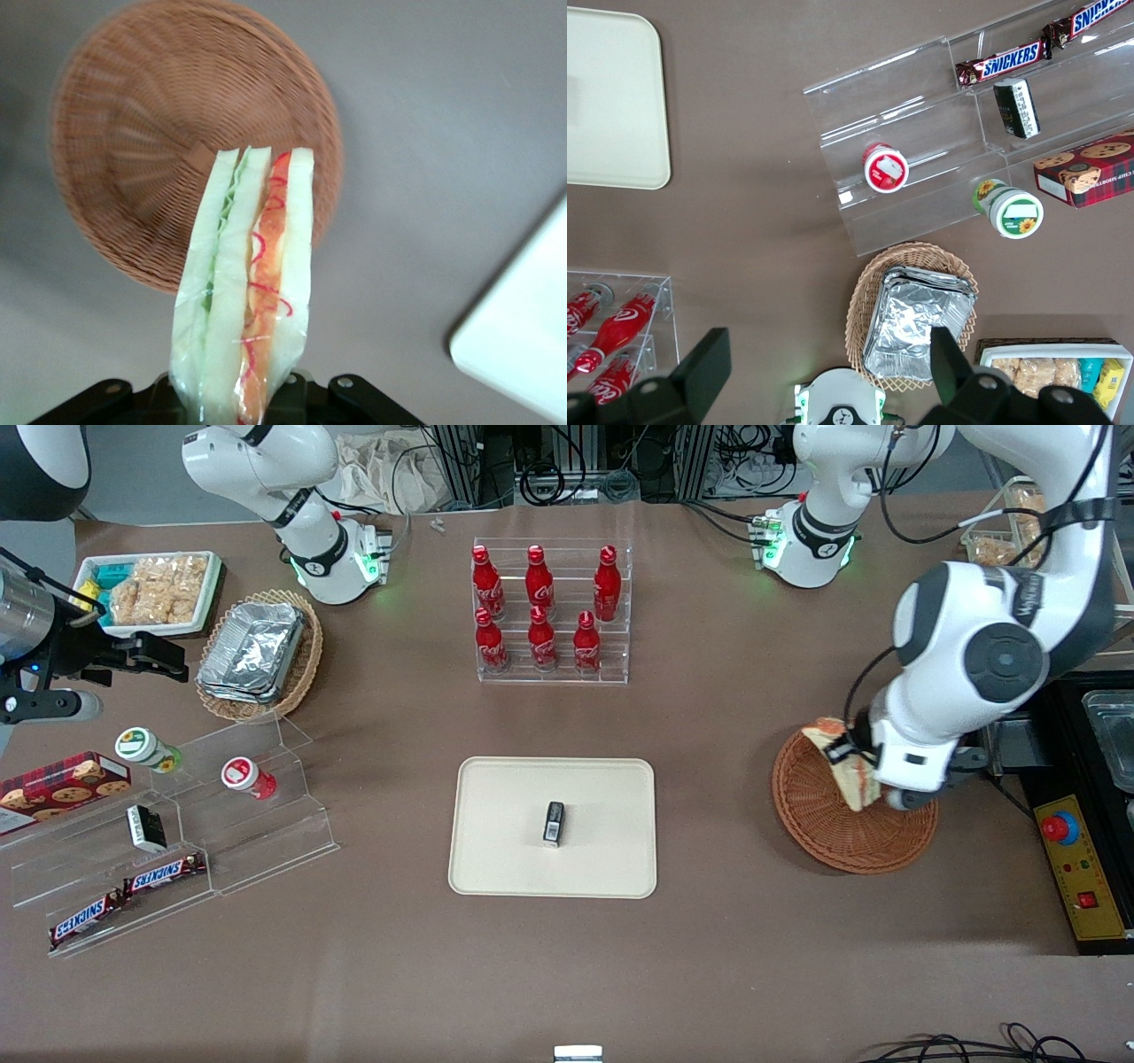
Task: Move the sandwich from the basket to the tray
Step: 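Lift the sandwich and carry it toward the white tray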
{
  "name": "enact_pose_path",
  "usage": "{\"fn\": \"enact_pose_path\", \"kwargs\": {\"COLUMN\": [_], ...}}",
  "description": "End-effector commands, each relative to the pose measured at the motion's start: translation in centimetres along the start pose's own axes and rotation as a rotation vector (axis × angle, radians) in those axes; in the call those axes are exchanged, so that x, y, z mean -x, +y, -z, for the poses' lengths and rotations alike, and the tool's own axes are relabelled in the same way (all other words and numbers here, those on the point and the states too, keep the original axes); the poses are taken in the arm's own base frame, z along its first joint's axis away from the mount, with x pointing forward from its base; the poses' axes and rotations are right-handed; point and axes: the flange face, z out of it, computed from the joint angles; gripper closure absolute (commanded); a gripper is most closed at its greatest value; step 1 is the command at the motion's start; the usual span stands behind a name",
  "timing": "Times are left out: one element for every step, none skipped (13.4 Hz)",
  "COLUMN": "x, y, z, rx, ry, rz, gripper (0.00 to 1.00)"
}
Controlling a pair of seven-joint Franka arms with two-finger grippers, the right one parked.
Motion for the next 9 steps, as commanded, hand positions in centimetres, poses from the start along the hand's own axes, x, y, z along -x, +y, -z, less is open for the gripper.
{"fn": "enact_pose_path", "kwargs": {"x": [1.6,2.4,2.6,3.6,5.0,5.6,6.3,6.9,8.2], "y": [3.9,5.3,6.5,8.4,11.1,13.0,15.3,16.4,18.0], "z": [0.1,0.0,-0.2,-1.3,-2.1,-3.4,-4.6,-5.2,-6.8], "rx": [0.032,0.041,0.051,0.056,0.074,0.097,0.117,0.114,0.105], "ry": [-0.022,-0.016,-0.021,-0.031,-0.007,0.014,0.034,0.03,0.014], "rz": [-0.201,-0.276,-0.348,-0.42,-0.477,-0.508,-0.542,-0.541,-0.538], "gripper": [1.0,1.0,1.0,1.0,1.0,1.0,1.0,1.0,1.0]}}
